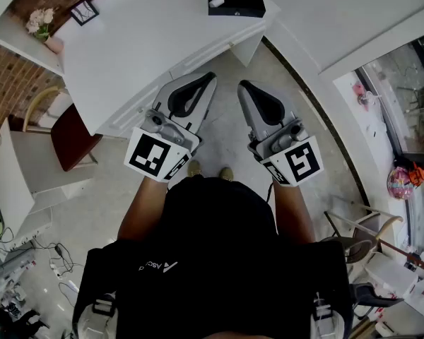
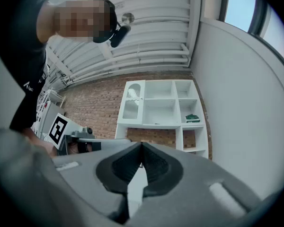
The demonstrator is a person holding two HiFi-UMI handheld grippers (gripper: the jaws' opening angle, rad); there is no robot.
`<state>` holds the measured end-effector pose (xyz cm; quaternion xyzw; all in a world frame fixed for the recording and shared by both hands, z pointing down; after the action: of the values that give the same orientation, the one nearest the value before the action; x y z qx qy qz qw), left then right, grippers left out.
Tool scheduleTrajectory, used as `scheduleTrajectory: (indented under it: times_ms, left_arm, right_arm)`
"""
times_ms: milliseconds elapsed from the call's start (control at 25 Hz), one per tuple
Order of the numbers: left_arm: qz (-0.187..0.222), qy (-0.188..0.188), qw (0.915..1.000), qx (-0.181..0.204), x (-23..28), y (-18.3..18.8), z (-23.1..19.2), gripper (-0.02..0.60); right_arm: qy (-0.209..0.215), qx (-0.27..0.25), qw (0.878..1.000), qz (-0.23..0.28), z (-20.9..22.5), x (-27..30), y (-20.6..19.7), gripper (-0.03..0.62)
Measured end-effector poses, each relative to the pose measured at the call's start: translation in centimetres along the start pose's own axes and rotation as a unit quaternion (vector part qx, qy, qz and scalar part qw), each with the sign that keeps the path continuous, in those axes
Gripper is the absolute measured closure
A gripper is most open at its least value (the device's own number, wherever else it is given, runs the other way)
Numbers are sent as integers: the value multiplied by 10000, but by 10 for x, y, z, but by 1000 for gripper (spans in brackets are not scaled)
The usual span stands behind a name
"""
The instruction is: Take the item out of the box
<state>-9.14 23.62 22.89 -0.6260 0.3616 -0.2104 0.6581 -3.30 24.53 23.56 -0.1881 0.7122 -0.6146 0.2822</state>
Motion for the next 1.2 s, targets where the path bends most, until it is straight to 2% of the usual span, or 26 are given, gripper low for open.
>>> scheduleTrajectory:
  times_ms: [440,760,1000,1200]
  left_arm:
    - [49,13,10000,-86,-9,-3,-40,583]
    - [121,-171,9997,-107,-9,-4,-84,583]
    - [59,-181,9996,-196,5,-14,-109,583]
    - [24,-142,9997,-205,32,-25,-128,583]
  right_arm:
    - [-176,51,9998,-64,0,32,-10,592]
    - [-376,-80,9991,-162,2,67,-23,592]
    - [-496,-131,9984,-255,20,82,-32,592]
    - [-406,-222,9985,-286,49,97,-41,592]
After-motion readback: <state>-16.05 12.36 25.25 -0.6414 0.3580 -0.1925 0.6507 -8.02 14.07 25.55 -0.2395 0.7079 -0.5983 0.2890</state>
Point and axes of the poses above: the fingertips, and each gripper's own axes: x forward along the fingers, z to its right, y out of its top, the point moved 1 cm from there along -x, backward along the fingers, and after that the axes turned 2 degrees about y, right-handed, at the moved point
